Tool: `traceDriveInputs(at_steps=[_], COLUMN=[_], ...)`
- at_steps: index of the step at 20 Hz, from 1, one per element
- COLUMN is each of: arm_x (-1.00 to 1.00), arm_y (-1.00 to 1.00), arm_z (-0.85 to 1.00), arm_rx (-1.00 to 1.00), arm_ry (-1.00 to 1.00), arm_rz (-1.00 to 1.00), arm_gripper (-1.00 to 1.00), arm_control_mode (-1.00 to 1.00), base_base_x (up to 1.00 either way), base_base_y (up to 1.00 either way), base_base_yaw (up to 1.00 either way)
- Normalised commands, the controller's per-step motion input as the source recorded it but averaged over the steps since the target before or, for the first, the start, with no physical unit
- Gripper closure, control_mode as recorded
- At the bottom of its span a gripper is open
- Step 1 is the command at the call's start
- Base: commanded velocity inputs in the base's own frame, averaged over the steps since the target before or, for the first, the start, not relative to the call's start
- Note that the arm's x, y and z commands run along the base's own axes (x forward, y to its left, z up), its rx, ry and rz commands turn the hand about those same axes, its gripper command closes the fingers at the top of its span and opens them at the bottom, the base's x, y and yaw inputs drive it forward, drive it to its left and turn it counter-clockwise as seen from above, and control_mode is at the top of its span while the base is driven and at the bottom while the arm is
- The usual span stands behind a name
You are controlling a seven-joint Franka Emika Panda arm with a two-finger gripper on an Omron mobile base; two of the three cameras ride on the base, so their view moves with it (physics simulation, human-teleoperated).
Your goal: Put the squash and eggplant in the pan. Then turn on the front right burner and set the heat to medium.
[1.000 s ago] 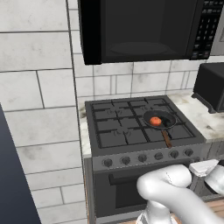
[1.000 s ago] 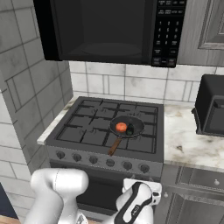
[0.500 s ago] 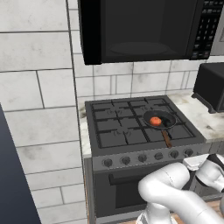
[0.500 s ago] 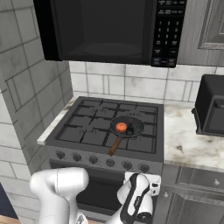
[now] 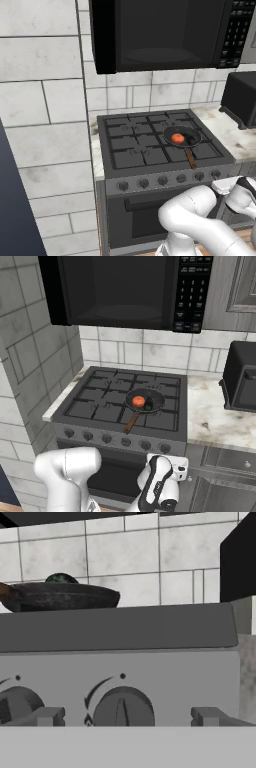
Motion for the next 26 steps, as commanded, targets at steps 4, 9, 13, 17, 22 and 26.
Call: traceDriveInputs(at_steps=[4, 9, 13, 17, 22, 26], arm_x=[0.12, 0.01, 0.00, 0.00, 0.17, 0.13], arm_y=[-0.09, 0.00, 0.00, 0.00, 0.00, 0.05], arm_z=[-0.11, -0.11, -0.09, 0.00, 0.00, 0.00], arm_rx=[0.00, 0.00, 0.00, 0.00, 0.00, 0.00], arm_ry=[0.00, 0.00, 0.00, 0.00, 0.00, 0.00], arm_rz=[0.00, 0.02, 0.05, 0.03, 0.01, 0.00], arm_gripper=[-1.00, -1.00, -1.00, -1.00, -1.00, -1.00], arm_control_mode=[-1.00, -1.00, -1.00, -1.00, -1.00, -1.00], base_base_x=[0.00, 0.00, 0.00, 0.00, 0.00, 0.00], base_base_y=[0.00, 0.00, 0.00, 0.00, 0.00, 0.00], base_base_yaw=[0.00, 0.00, 0.00, 0.00, 0.00, 0.00])
